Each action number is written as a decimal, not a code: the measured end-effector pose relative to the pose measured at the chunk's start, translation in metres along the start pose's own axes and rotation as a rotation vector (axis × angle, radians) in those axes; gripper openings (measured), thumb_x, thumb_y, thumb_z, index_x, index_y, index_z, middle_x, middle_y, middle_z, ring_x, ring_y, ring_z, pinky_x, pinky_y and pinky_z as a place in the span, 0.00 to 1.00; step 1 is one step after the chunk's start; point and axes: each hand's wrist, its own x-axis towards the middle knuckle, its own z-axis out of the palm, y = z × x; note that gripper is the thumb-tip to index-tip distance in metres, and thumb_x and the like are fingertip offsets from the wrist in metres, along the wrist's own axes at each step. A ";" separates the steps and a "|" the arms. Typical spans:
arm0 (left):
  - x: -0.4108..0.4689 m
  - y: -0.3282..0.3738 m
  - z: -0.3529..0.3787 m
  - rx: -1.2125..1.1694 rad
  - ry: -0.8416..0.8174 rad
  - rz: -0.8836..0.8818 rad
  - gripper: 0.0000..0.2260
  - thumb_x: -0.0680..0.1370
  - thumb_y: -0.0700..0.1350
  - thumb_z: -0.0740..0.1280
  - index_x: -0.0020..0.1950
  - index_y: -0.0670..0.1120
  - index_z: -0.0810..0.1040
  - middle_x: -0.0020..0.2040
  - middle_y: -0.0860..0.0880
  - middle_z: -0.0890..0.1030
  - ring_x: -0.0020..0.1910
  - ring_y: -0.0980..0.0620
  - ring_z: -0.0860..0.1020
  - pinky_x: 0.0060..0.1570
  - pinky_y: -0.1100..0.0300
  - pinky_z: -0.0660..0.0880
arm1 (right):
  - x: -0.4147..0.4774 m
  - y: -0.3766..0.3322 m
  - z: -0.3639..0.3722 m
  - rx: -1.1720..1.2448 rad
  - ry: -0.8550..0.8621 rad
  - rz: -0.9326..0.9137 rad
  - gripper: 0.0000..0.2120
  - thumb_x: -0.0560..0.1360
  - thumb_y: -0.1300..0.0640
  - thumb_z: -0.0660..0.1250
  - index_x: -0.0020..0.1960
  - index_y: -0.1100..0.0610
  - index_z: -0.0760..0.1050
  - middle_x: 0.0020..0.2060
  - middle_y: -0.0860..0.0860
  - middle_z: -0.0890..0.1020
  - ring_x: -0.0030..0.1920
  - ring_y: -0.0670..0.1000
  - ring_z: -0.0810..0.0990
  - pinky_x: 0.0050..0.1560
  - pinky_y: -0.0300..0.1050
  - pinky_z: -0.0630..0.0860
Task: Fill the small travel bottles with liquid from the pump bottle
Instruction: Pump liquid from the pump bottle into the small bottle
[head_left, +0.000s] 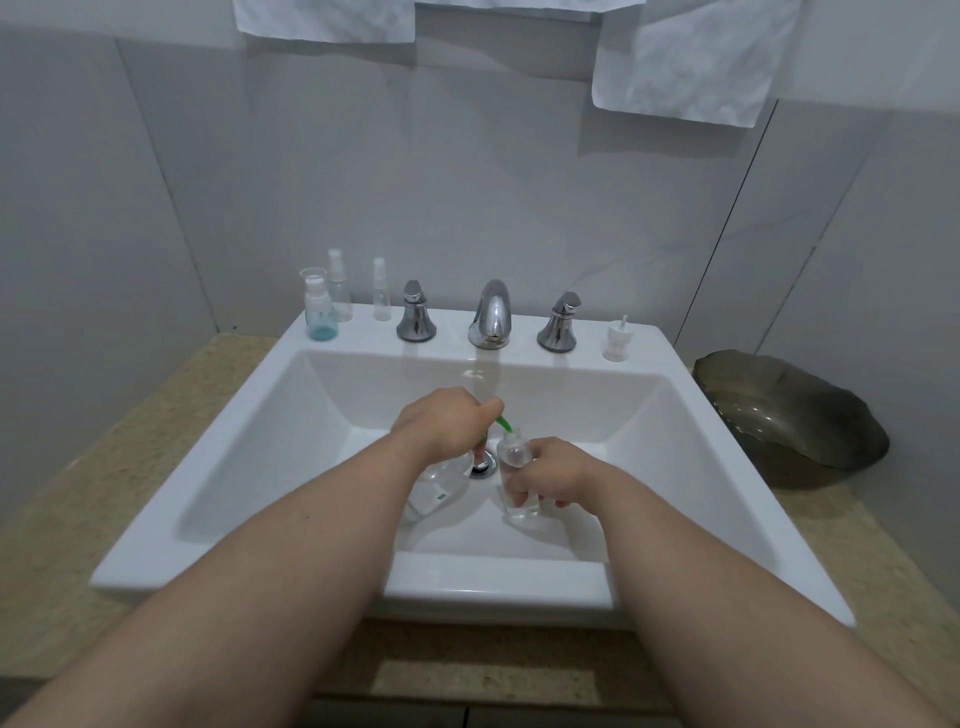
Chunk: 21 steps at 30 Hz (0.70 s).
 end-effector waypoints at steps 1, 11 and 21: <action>0.000 -0.001 0.000 -0.002 0.002 -0.001 0.27 0.80 0.59 0.55 0.31 0.48 0.83 0.40 0.51 0.83 0.43 0.46 0.80 0.42 0.55 0.73 | 0.000 0.000 0.000 0.003 0.003 -0.002 0.07 0.59 0.55 0.68 0.37 0.48 0.78 0.39 0.49 0.80 0.40 0.52 0.73 0.38 0.43 0.68; -0.006 0.000 -0.002 -0.071 -0.006 -0.027 0.36 0.80 0.72 0.52 0.34 0.48 0.84 0.37 0.55 0.83 0.42 0.51 0.80 0.48 0.52 0.72 | -0.001 0.000 0.000 0.004 -0.003 0.012 0.09 0.58 0.55 0.68 0.38 0.49 0.78 0.39 0.49 0.80 0.41 0.52 0.73 0.39 0.43 0.69; -0.004 -0.001 0.000 -0.068 -0.019 -0.018 0.34 0.80 0.69 0.53 0.33 0.47 0.84 0.38 0.54 0.84 0.43 0.50 0.80 0.48 0.53 0.74 | -0.002 -0.001 -0.001 0.010 -0.006 0.013 0.09 0.59 0.56 0.68 0.40 0.49 0.78 0.39 0.49 0.78 0.41 0.52 0.73 0.40 0.44 0.69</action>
